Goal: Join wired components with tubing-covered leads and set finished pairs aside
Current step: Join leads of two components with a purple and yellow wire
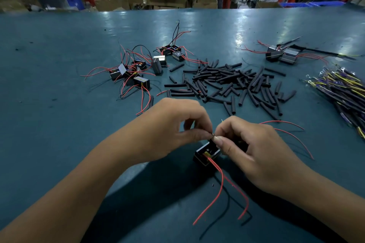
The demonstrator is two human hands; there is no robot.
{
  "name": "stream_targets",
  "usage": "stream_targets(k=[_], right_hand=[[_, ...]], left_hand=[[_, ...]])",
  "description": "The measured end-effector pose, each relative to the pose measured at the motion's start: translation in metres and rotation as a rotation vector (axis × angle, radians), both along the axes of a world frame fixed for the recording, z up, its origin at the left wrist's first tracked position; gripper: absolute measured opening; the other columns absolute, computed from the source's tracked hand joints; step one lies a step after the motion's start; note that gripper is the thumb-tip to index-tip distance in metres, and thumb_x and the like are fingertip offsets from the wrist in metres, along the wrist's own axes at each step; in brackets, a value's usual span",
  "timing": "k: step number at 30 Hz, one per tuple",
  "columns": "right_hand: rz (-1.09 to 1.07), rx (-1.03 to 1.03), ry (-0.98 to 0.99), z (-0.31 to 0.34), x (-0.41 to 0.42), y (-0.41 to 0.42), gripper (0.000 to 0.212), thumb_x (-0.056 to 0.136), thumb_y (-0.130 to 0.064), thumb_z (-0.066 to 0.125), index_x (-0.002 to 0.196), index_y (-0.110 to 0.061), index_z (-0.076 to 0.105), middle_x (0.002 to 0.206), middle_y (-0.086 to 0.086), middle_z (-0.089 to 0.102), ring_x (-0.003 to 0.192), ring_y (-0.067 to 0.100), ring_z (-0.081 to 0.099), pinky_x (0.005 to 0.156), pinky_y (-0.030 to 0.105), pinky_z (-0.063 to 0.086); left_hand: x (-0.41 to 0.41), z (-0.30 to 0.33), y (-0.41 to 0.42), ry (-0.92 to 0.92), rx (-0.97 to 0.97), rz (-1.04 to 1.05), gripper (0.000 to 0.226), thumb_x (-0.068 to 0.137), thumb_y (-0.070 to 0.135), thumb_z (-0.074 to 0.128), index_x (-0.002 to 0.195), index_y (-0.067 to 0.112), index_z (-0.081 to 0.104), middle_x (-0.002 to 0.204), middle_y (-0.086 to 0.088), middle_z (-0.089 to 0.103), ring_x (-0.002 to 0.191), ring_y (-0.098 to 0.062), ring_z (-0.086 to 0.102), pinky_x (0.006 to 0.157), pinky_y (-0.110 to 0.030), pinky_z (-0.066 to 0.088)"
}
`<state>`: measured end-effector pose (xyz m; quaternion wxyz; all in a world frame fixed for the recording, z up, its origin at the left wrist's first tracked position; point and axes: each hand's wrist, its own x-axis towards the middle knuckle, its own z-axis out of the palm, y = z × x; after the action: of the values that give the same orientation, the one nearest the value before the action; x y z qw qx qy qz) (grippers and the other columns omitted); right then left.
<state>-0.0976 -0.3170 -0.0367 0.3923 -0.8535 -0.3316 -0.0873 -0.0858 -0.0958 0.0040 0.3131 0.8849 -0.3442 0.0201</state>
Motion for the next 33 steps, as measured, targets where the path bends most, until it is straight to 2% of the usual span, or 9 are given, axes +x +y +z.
stream_targets(k=[3, 6, 9, 12, 18, 20, 23, 27, 33], right_hand=[[0.017, -0.005, 0.037, 0.0, 0.003, -0.002, 0.007, 0.094, -0.03, 0.059, 0.088, -0.026, 0.058, 0.068, -0.012, 0.058, 0.057, 0.008, 0.052, 0.054, 0.012, 0.035], [0.039, 0.019, 0.072, 0.0, 0.004, -0.002, 0.008, 0.095, -0.029, 0.06, 0.088, -0.028, 0.059, 0.07, -0.014, 0.06, 0.059, 0.007, 0.053, 0.055, 0.01, 0.036], [0.042, 0.035, 0.11, 0.0, 0.005, -0.003, 0.008, 0.094, -0.031, 0.06, 0.087, -0.027, 0.06, 0.071, -0.011, 0.062, 0.06, 0.008, 0.055, 0.056, 0.014, 0.039], [0.034, 0.031, 0.1, 0.001, 0.004, -0.003, 0.007, 0.094, -0.032, 0.058, 0.087, -0.029, 0.058, 0.071, -0.008, 0.062, 0.06, 0.009, 0.054, 0.056, 0.015, 0.039], [-0.02, -0.016, -0.023, 0.002, 0.0, -0.002, 0.007, 0.094, -0.029, 0.06, 0.089, -0.024, 0.061, 0.071, -0.01, 0.06, 0.057, 0.003, 0.053, 0.055, 0.007, 0.034], [-0.033, -0.009, -0.032, 0.003, 0.0, -0.003, 0.007, 0.093, -0.027, 0.064, 0.087, -0.024, 0.062, 0.072, -0.016, 0.059, 0.057, -0.001, 0.052, 0.055, 0.005, 0.033], [-0.031, 0.014, -0.009, 0.005, -0.001, -0.004, 0.008, 0.091, -0.026, 0.065, 0.084, -0.026, 0.063, 0.069, -0.02, 0.06, 0.057, -0.001, 0.055, 0.056, 0.004, 0.034], [0.005, 0.011, 0.008, 0.01, -0.001, -0.007, 0.007, 0.089, -0.025, 0.066, 0.082, -0.025, 0.063, 0.067, -0.014, 0.061, 0.057, 0.004, 0.057, 0.056, 0.007, 0.035], [0.08, -0.038, 0.094, 0.012, -0.001, -0.014, 0.008, 0.092, -0.024, 0.062, 0.092, -0.031, 0.065, 0.076, -0.013, 0.068, 0.067, 0.01, 0.065, 0.057, 0.022, 0.047]], left_hand=[[0.002, -0.002, -0.001, -0.219, 0.064, -0.049, 0.012, 0.09, 0.02, 0.073, 0.102, 0.019, 0.073, 0.092, 0.009, 0.06, 0.086, -0.015, 0.056, 0.076, -0.034, 0.049], [0.003, -0.004, -0.003, -0.325, 0.06, -0.09, 0.007, 0.092, 0.017, 0.07, 0.097, 0.013, 0.074, 0.094, 0.002, 0.063, 0.085, -0.023, 0.057, 0.075, -0.043, 0.048], [0.002, -0.005, -0.006, -0.427, 0.118, -0.081, 0.009, 0.095, 0.017, 0.067, 0.093, 0.011, 0.074, 0.092, -0.001, 0.066, 0.08, -0.026, 0.056, 0.071, -0.045, 0.048], [0.001, -0.006, -0.008, -0.494, 0.166, -0.048, 0.014, 0.097, 0.026, 0.062, 0.093, 0.016, 0.071, 0.092, 0.002, 0.066, 0.081, -0.024, 0.057, 0.071, -0.038, 0.045], [-0.003, -0.01, -0.013, -0.187, 0.016, 0.069, 0.01, 0.096, 0.028, 0.064, 0.091, 0.02, 0.066, 0.079, 0.019, 0.053, 0.075, 0.0, 0.048, 0.072, -0.027, 0.042], [-0.002, -0.008, -0.009, 0.025, -0.072, 0.096, 0.019, 0.09, 0.038, 0.068, 0.092, 0.019, 0.066, 0.076, 0.017, 0.056, 0.069, 0.003, 0.05, 0.065, -0.014, 0.039], [-0.001, -0.007, -0.002, 0.314, 0.008, 0.067, 0.038, 0.073, 0.053, 0.078, 0.097, 0.029, 0.061, 0.083, 0.015, 0.06, 0.07, 0.0, 0.051, 0.064, -0.018, 0.044], [0.0, -0.011, -0.004, 0.316, 0.107, 0.09, 0.034, 0.075, 0.048, 0.082, 0.092, 0.032, 0.059, 0.078, 0.018, 0.058, 0.064, 0.002, 0.05, 0.057, -0.013, 0.037], [0.006, -0.008, 0.007, 0.371, 0.135, 0.034, 0.027, 0.078, 0.047, 0.08, 0.092, 0.033, 0.062, 0.083, 0.014, 0.061, 0.069, -0.015, 0.054, 0.065, -0.035, 0.049]])
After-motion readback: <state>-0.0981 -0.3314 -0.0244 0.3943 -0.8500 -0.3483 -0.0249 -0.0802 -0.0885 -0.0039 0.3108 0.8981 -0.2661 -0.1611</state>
